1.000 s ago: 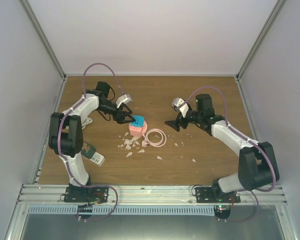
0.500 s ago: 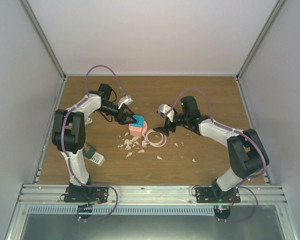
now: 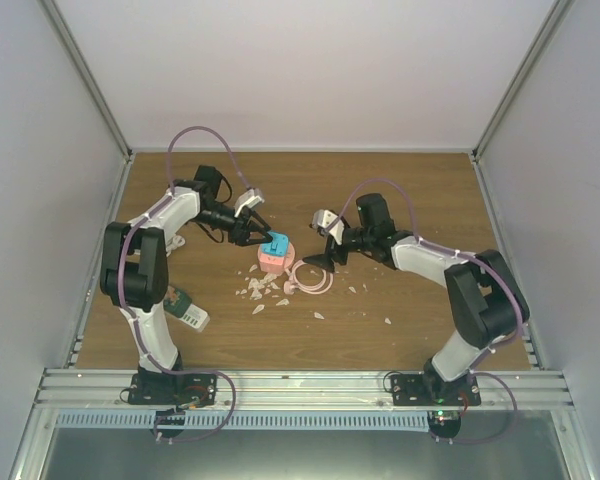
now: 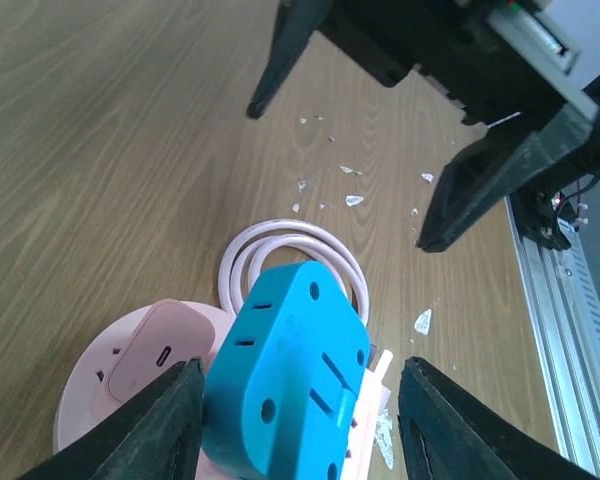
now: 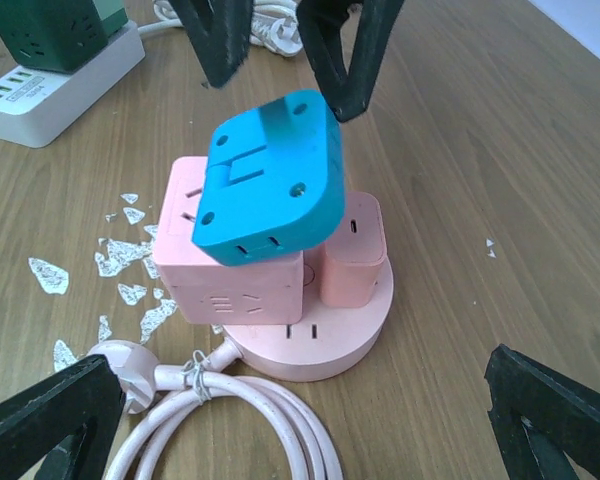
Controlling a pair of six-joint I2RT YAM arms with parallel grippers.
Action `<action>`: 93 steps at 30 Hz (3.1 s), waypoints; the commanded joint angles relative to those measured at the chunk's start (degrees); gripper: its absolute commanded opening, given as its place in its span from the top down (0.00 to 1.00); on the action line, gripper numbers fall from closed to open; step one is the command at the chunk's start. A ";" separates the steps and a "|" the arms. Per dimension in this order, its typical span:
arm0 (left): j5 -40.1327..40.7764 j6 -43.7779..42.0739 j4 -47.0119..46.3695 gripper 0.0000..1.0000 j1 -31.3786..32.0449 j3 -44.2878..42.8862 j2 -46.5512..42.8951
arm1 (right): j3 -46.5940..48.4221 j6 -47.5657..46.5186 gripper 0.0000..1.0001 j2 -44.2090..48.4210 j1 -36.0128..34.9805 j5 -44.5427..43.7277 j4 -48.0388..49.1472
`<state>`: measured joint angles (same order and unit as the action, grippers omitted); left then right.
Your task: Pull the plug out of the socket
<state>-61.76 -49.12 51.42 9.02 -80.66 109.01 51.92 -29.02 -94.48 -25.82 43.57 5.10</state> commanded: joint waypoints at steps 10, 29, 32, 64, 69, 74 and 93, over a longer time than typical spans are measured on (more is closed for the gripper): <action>-2.67 -6.52 4.75 0.53 0.39 0.81 -2.58 | 3.57 1.97 0.01 -6.17 -2.10 6.59 9.66; -2.24 -7.99 3.97 0.55 0.35 2.89 -5.38 | 14.53 6.57 0.45 -14.90 -5.49 12.30 2.23; -2.28 -8.39 3.62 0.56 -0.06 3.01 -6.01 | 15.20 5.04 0.59 -14.86 -6.23 12.30 0.30; 8.80 -14.82 -16.65 0.64 2.76 16.57 -16.38 | 11.23 -0.31 0.45 -11.26 -7.95 9.87 1.85; 8.60 -14.18 -16.86 0.75 3.28 16.74 -16.29 | 9.56 -1.34 0.22 -11.96 -8.01 8.59 3.56; 9.43 -14.04 -18.12 0.76 3.21 18.19 -16.99 | 7.66 0.41 0.02 -13.35 -8.00 8.20 7.81; 8.54 -13.83 -19.02 0.78 3.28 19.14 -17.56 | 3.66 1.86 0.07 -18.16 -8.01 4.92 20.64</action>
<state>-52.58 -62.59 33.45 11.86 -62.35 92.84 57.32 -25.71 -111.33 -33.34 49.43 22.63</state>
